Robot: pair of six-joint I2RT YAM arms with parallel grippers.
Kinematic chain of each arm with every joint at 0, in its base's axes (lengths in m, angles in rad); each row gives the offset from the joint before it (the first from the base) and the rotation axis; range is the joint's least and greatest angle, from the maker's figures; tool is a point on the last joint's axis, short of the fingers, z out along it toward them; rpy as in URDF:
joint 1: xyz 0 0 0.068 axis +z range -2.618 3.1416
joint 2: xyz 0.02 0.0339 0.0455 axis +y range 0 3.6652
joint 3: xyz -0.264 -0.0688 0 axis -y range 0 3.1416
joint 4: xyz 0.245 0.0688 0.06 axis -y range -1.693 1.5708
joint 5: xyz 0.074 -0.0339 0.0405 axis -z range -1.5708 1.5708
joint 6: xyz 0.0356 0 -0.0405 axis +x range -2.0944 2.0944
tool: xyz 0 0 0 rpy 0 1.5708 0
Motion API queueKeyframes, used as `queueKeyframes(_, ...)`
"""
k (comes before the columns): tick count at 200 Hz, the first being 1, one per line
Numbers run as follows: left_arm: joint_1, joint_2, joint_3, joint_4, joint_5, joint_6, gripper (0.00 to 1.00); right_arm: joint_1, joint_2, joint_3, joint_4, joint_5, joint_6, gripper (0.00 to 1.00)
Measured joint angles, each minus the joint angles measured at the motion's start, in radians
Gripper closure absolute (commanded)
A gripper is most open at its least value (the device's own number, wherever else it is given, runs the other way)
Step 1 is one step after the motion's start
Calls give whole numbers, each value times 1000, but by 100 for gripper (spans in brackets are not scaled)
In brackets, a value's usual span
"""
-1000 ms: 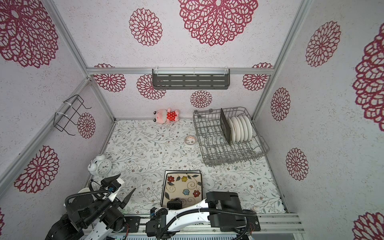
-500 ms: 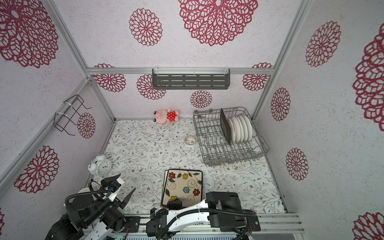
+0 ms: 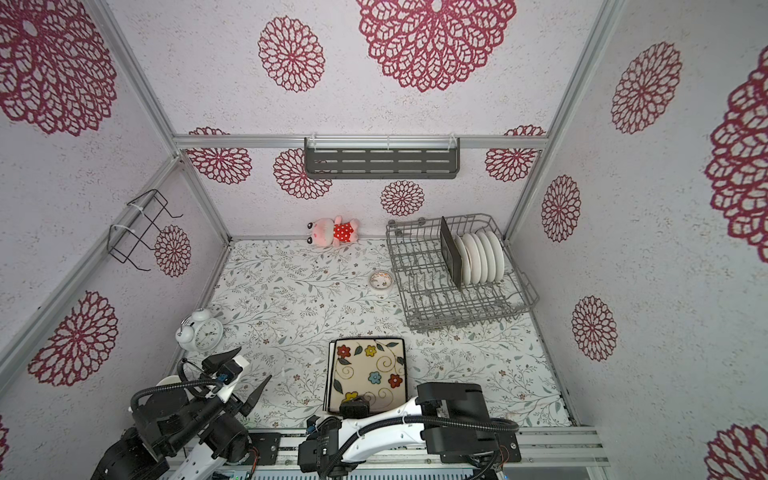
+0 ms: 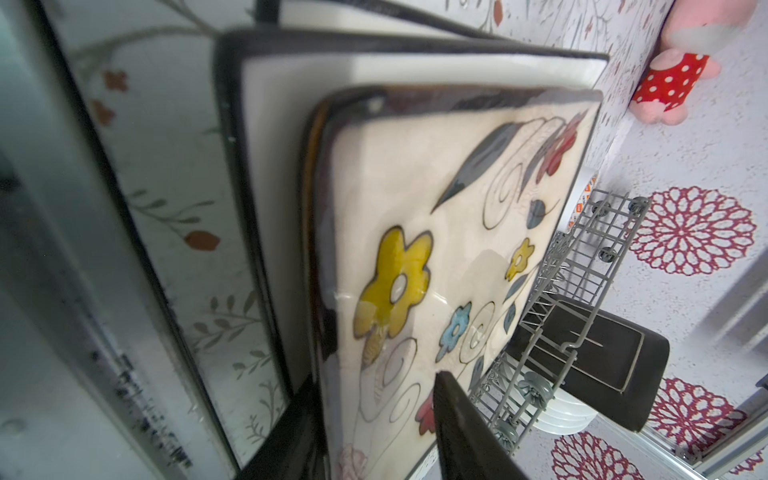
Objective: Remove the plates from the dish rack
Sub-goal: 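Open the right gripper and draw it back from the plate stack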
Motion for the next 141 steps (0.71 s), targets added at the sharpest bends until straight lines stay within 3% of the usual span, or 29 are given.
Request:
queueKeyframes(36, 0, 0, -1, 2, -2, 0, 3, 2, 0, 2, 3, 0, -10, 51)
queueKeyframes(92, 0, 0, -1, 2, -3, 0, 3, 11, -14, 11, -14, 15, -12, 32)
queueKeyframes(141, 0, 0, -1, 2, -2, 0, 3, 20, -29, 13, -20, -14, -10, 24)
